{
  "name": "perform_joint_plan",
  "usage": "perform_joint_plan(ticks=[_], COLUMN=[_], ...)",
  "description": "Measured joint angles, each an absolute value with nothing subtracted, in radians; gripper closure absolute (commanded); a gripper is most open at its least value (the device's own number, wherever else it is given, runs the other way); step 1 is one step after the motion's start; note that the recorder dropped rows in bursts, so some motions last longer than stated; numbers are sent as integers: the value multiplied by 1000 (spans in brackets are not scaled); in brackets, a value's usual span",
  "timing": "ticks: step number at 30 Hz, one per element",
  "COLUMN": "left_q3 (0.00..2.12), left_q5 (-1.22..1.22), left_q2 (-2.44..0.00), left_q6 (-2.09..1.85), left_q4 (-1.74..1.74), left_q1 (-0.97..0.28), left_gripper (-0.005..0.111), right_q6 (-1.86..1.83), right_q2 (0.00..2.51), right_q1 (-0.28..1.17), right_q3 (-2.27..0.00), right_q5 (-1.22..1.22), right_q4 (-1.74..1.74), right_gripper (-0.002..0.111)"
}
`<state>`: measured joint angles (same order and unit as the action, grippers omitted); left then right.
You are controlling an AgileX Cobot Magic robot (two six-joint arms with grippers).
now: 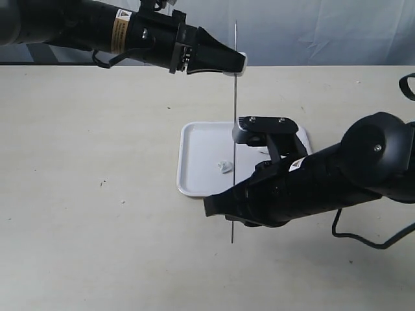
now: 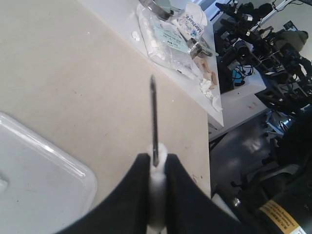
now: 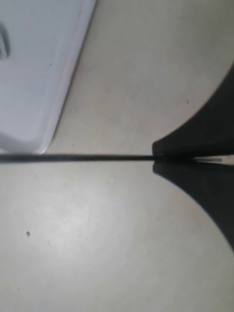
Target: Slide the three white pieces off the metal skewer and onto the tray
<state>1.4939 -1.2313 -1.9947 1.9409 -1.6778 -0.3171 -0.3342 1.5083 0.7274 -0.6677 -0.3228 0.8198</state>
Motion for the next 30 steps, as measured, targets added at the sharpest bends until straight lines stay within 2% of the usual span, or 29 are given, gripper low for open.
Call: perform_joint_plan(ticks=[30], left_q3=[1520], left_q5=[-1263], left_q2=[-2000], left_q6=[1883], left_q4=[-1598], left_q1=[-287], left_gripper=[106], right_q6=[-339], right_q2=[1576], right_q1=[779], right_q3=[-686], right_q5=[-230], right_q4=[830], right_gripper=[109])
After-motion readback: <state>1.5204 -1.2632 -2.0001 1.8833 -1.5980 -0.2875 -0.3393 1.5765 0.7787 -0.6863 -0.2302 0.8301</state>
